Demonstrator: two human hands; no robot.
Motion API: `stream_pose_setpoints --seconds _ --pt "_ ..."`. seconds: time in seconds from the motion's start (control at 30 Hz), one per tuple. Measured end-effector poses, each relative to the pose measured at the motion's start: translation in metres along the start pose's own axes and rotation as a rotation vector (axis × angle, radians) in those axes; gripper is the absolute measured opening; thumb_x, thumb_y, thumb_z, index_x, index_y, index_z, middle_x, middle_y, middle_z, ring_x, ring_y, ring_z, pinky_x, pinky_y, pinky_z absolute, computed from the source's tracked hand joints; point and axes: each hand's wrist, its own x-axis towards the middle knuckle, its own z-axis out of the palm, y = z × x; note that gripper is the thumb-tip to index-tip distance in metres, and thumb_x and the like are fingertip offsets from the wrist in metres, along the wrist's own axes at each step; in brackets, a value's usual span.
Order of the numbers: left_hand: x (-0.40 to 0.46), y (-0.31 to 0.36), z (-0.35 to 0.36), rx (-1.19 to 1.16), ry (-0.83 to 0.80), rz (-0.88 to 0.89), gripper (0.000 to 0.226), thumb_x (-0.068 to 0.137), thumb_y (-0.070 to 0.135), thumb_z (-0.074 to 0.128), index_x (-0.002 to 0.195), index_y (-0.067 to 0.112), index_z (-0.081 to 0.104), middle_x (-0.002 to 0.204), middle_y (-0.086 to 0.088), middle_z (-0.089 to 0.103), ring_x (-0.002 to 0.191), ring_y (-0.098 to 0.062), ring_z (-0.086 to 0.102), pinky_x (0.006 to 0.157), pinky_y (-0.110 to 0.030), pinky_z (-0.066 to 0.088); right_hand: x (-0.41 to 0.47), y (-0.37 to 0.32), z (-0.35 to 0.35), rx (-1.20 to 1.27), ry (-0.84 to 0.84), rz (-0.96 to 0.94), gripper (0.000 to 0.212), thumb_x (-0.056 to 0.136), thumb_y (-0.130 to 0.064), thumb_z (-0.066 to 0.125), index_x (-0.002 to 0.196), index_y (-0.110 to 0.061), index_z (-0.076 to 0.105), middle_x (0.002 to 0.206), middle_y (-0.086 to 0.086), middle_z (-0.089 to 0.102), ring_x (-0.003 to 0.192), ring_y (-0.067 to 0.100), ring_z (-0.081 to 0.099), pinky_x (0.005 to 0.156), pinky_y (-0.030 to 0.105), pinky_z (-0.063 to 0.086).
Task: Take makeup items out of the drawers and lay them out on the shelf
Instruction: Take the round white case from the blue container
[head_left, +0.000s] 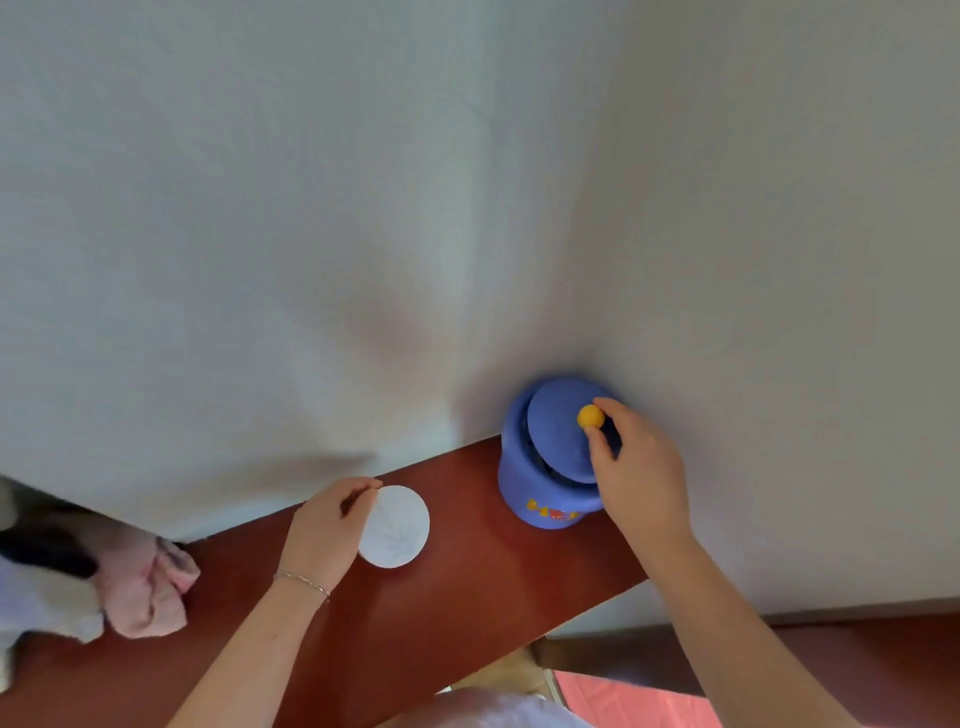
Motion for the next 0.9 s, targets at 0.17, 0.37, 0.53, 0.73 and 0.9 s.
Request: stream_pose_setpoints --seconds 0.17,0.37,0.53,0.73,0.9 --pt "-0.001 -0.018 0.003 0.029 -0.019 -0.038 0.015 0.092 0.019 0.051 0.09 0.029 0.062 0.094 0.01 0.062 0.094 -0.01 0.053 0.082 -0.021 0.035 -0.001 0.002 0.006 -0.056 -0.008 -0.032 0.028 0.093 -0.021 0.055 0.118 -0.009 0.062 0.116 0.006 0.067 0.106 0.027 0.06 0.083 0.029 0.042" --pt "-0.003 -0.033 0.007 0.034 -0.034 -0.06 0.017 0.092 0.018 0.05 0.094 0.026 0.064 0.096 0.01 0.064 0.096 -0.01 0.055 0.082 -0.019 0.037 0.001 0.005 0.012 -0.074 -0.018 -0.058 0.029 0.093 -0.021 0.055 0.119 -0.01 0.062 0.116 0.006 0.067 0.105 0.026 0.061 0.085 0.03 0.043" --pt "-0.006 -0.038 0.011 0.08 -0.008 -0.055 0.021 0.093 0.019 0.049 0.103 0.019 0.068 0.101 0.01 0.065 0.096 -0.009 0.054 0.084 -0.019 0.038 0.001 0.008 0.015 -0.06 0.0 -0.06 0.029 0.093 -0.019 0.056 0.12 -0.01 0.062 0.119 0.005 0.066 0.108 0.025 0.059 0.086 0.027 0.041" --pt "-0.01 -0.041 0.013 0.179 0.034 -0.006 0.021 0.093 0.022 0.05 0.105 0.022 0.067 0.109 0.01 0.069 0.103 -0.014 0.061 0.09 -0.026 0.044 0.0 0.013 0.018 -0.038 0.011 -0.091 0.029 0.092 -0.017 0.057 0.12 -0.008 0.061 0.12 0.005 0.065 0.109 0.024 0.059 0.086 0.019 0.035" --pt "-0.011 -0.039 0.015 0.267 0.055 0.038 0.024 0.095 0.024 0.046 0.109 0.023 0.065 0.112 0.011 0.068 0.106 -0.015 0.061 0.089 -0.026 0.044 -0.002 0.02 0.026 -0.088 0.087 -0.184 0.031 0.091 -0.021 0.053 0.113 -0.002 0.063 0.113 0.012 0.068 0.101 0.03 0.063 0.086 0.019 0.035"
